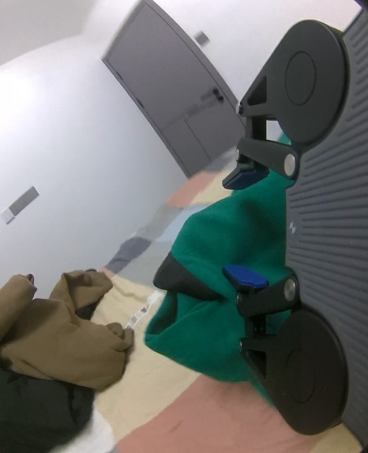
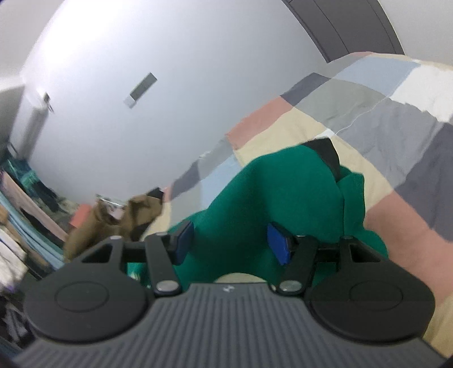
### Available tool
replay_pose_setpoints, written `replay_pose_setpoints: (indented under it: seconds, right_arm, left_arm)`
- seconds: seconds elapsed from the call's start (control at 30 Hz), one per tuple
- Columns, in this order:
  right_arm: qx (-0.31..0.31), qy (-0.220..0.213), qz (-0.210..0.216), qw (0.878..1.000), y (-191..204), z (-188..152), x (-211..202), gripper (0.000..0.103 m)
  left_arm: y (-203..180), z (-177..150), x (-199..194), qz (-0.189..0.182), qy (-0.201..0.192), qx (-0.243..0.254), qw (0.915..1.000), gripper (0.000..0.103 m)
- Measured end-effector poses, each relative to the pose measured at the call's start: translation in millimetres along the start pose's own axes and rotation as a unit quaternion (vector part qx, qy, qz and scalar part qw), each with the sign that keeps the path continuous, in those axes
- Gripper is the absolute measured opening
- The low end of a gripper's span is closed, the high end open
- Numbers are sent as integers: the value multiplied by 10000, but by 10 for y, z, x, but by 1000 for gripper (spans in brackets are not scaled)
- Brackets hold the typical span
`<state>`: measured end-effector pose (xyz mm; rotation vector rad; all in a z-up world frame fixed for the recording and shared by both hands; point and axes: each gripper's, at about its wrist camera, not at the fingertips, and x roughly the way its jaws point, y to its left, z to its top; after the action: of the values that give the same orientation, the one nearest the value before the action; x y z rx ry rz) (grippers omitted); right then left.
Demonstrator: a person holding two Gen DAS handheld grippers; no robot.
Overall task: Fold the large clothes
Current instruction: 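Lower the hoodie onto the bed and open both grippers, then grasp the hoodie bundle with both grippers and lift it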
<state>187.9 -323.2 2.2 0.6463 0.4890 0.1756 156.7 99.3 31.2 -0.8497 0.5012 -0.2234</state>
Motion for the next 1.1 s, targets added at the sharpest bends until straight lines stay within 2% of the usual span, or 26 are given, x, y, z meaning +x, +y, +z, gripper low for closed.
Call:
replay_pose_setpoints:
  seconds: [0.13,0.27,0.57,0.83,1.0,1.1]
  right_arm:
    - [-472,130,-272,9984,-44,21,378,59]
    - [-1239,235,-563,9904,-36,-24,768,57]
    - [-916,365,-522,9938,-364,23,1293,57]
    - [-853,290,-461,9949,-366,26,1235,57]
    - [-695,169,-480,9963,-303,53,898,58]
    - [-385,118,-396,9984,-264,51,622,61]
  left_arm:
    - [101,6,423,348,207,341,9986,65]
    - [269,-28,811,607,456,539,9957,64]
    - [427,-38,1194,575,631,687,9940,64]
    - [398,-19,1013,379,528,500,9966,66]
    - [269,-91,634,200,420,540,9975,68]
    - [195,-204,362,203,389,597,9973,69]
